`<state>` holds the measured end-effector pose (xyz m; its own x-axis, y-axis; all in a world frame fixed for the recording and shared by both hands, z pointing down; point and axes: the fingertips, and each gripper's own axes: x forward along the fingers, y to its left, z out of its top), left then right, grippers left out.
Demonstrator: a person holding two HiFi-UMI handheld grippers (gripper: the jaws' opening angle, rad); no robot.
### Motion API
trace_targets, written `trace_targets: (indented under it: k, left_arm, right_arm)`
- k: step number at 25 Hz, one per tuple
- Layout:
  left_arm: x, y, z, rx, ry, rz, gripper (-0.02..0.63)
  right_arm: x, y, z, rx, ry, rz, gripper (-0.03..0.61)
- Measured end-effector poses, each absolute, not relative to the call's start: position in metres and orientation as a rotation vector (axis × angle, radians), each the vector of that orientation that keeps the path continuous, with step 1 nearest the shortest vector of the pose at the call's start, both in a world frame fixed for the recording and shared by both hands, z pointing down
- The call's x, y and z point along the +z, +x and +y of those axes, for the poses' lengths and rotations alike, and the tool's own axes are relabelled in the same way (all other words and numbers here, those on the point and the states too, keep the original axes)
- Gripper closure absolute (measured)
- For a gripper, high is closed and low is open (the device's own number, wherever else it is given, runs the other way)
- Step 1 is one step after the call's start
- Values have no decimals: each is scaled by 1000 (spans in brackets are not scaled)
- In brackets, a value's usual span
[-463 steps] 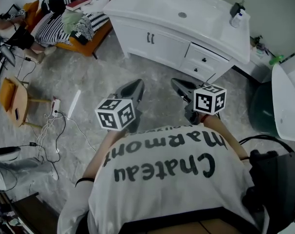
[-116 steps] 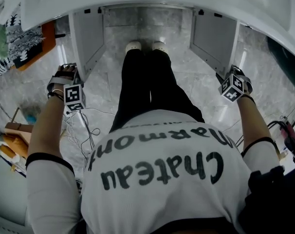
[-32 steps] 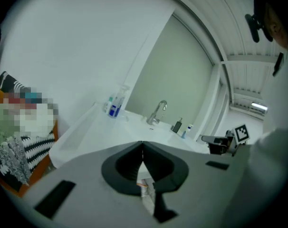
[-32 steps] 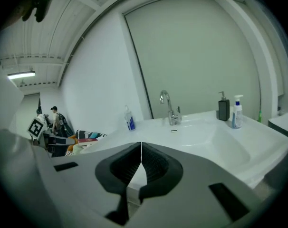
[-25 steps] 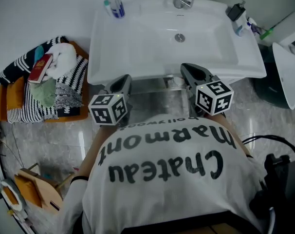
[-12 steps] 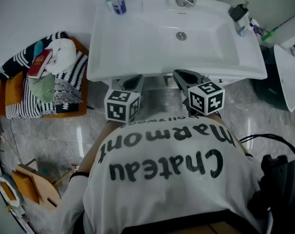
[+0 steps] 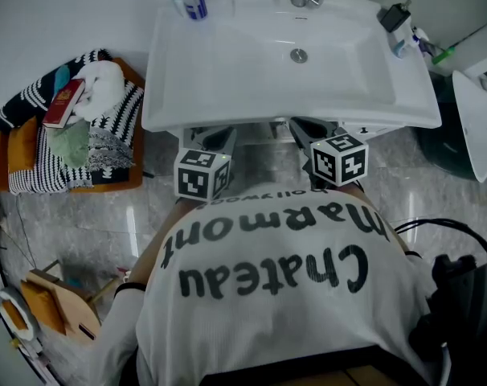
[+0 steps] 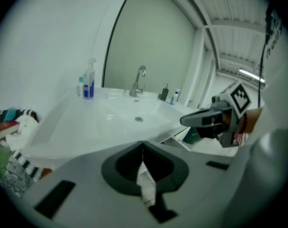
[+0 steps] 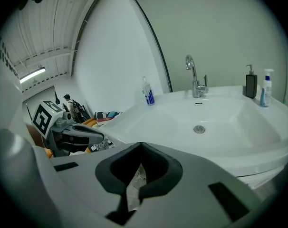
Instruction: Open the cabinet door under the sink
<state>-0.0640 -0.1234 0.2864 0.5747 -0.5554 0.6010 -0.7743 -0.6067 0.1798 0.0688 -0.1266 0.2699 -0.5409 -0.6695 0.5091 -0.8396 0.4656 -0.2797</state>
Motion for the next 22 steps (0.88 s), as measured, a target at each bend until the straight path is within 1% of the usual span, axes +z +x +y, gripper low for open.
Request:
trace_targets:
  k: [9,22]
  left_arm:
    - [307,-69,-112,685,2288,-1048,606]
    - [305,-71,-114,669,2293,-1068,606]
  right_arm:
    - [282,76,-121,742,1284,-2369,568]
    - [287,77,-116,717,1260,-2352,568]
